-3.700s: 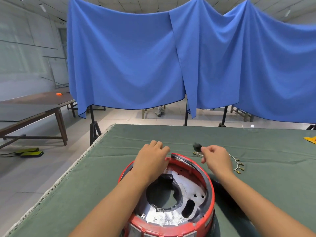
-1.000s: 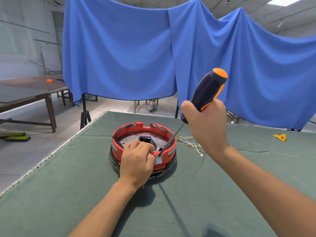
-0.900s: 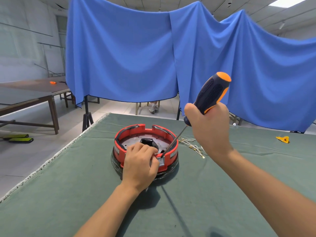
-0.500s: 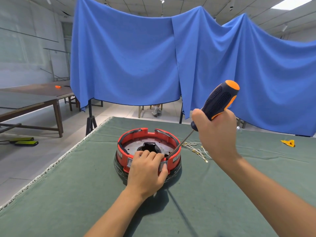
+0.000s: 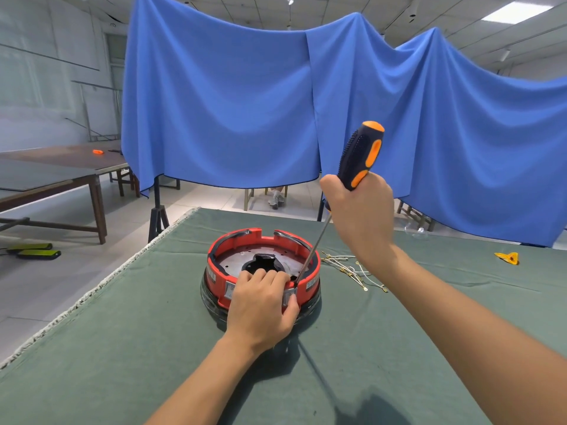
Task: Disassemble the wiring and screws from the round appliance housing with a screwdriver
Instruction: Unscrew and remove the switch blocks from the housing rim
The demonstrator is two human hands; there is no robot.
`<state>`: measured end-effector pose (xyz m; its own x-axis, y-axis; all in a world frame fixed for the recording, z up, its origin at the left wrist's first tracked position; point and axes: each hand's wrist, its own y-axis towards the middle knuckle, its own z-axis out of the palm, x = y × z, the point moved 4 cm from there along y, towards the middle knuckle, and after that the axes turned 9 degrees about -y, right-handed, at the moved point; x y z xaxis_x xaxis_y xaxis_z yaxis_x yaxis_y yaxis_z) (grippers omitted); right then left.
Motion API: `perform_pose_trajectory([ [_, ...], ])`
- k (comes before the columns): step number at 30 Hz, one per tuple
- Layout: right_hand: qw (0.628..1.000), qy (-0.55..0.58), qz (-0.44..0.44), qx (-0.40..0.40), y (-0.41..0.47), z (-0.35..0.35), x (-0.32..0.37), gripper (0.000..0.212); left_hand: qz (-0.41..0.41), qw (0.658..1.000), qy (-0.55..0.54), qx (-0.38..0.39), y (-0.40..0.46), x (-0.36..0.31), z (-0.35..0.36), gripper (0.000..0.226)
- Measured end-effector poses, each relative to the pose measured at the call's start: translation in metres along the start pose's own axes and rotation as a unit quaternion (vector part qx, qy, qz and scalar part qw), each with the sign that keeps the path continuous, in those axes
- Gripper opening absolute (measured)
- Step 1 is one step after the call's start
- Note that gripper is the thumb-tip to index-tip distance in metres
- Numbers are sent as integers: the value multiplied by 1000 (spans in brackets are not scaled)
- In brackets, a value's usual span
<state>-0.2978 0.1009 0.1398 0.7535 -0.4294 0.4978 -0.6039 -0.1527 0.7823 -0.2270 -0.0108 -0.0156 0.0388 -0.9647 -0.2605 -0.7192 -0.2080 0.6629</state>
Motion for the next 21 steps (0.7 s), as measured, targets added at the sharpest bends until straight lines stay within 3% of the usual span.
perform_pose_trajectory([
  [7, 998, -35, 30, 42, 21, 18, -2, 36, 14, 999, -31, -33, 0, 2, 2, 25],
  [12, 997, -53, 44, 25, 24, 22, -1, 32, -13, 989, -103, -102, 5, 7, -2, 27],
  [21, 999, 35, 16, -23, 12, 7, -4, 29, -91, 982, -69, -149, 5, 20, 1, 30],
])
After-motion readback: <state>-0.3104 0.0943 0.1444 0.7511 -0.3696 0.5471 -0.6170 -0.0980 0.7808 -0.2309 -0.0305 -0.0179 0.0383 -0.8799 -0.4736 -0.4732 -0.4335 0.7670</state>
